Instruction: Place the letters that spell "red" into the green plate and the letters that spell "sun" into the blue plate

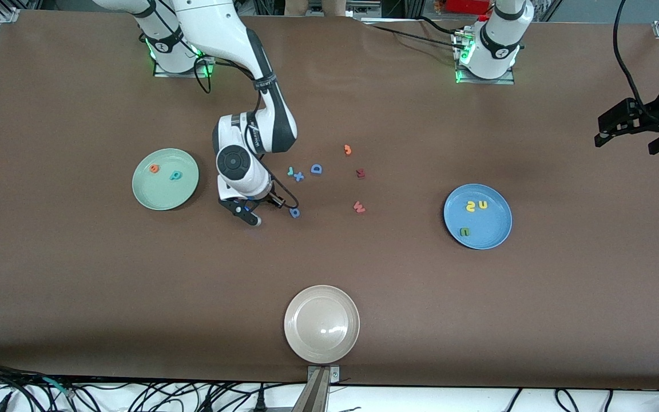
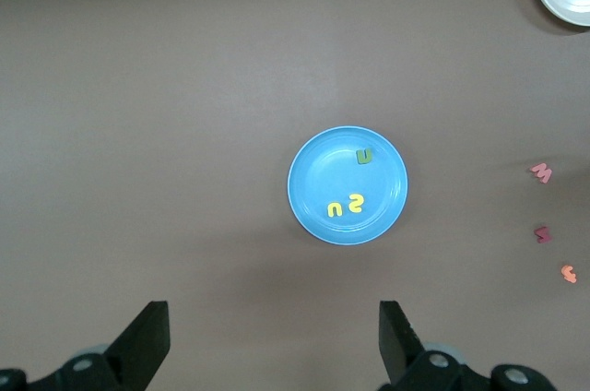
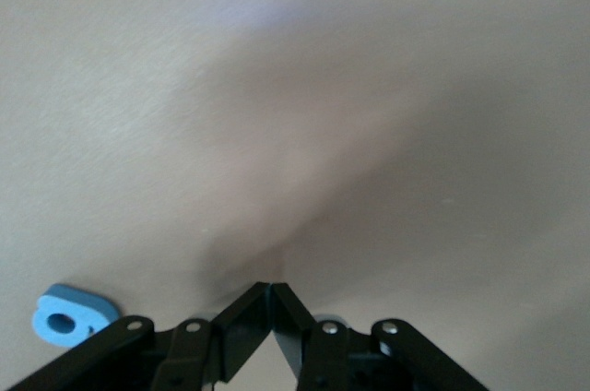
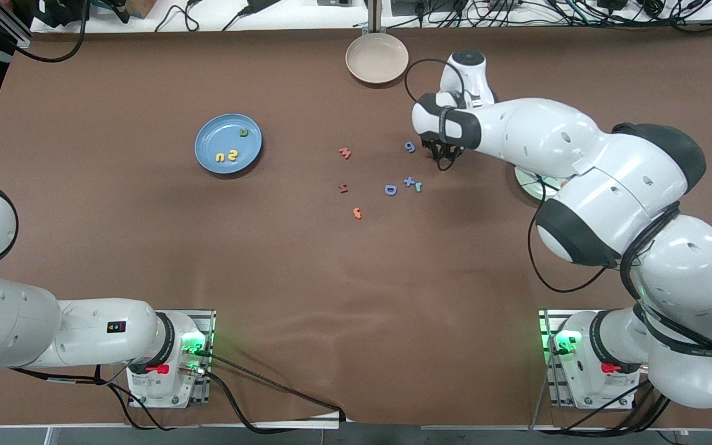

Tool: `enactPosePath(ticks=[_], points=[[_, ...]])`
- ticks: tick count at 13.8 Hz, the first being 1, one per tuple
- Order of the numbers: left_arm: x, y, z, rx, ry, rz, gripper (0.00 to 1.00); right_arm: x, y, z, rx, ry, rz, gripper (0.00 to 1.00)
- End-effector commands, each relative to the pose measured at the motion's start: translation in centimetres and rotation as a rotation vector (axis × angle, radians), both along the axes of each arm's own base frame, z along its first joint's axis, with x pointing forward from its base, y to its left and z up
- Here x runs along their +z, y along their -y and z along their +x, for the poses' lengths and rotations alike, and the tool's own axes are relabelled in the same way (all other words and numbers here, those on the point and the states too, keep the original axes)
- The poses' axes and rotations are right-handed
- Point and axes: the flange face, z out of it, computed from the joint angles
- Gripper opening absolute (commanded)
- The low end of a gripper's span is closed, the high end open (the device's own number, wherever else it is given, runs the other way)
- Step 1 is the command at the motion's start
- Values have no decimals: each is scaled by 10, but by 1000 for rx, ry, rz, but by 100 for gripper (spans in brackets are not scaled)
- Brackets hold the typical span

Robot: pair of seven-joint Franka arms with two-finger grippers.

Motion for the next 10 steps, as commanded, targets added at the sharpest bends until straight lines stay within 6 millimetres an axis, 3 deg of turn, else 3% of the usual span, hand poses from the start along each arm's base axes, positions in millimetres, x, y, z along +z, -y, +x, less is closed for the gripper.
enactPosePath(ticks=[1, 4, 10], points=[[6, 1, 1, 6, -3, -3, 100, 51, 28, 7, -4, -69, 60, 0], [6, 2, 1, 3, -3, -3, 100, 92, 72, 19, -1, -113, 83, 0], [6, 4, 1, 0, -3, -4, 100, 157, 187, 34, 100, -172, 75, 0]])
